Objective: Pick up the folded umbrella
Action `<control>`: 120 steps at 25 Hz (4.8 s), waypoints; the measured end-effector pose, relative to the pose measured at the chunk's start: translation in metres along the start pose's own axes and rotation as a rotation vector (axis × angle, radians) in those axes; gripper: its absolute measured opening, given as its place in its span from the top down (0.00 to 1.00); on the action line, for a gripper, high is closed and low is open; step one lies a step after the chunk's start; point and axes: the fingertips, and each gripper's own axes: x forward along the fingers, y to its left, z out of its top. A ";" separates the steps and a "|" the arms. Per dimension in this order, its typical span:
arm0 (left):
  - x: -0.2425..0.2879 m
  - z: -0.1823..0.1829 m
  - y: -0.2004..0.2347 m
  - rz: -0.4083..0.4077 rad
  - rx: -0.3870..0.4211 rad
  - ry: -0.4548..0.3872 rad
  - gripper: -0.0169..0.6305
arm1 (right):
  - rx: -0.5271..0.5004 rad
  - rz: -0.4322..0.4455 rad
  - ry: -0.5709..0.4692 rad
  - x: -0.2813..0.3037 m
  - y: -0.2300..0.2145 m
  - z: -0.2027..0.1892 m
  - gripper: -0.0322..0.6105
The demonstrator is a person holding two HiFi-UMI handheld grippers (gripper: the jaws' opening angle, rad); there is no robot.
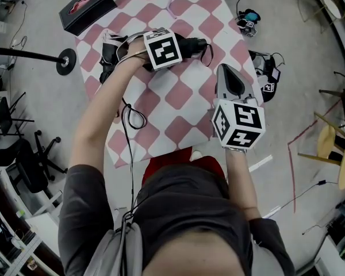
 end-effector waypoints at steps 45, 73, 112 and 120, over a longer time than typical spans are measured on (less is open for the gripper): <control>-0.109 0.042 -0.014 0.261 -0.299 -0.359 0.60 | -0.041 0.000 -0.124 -0.075 0.005 0.028 0.92; -0.236 0.046 -0.106 0.549 -0.549 -0.790 0.60 | -0.091 0.108 -0.232 -0.154 0.040 0.036 0.92; -0.308 0.042 -0.284 0.770 -0.759 -1.118 0.60 | -0.185 0.229 -0.322 -0.294 0.060 0.002 0.92; -0.314 0.041 -0.311 0.793 -0.782 -1.149 0.60 | -0.193 0.235 -0.342 -0.318 0.062 -0.003 0.92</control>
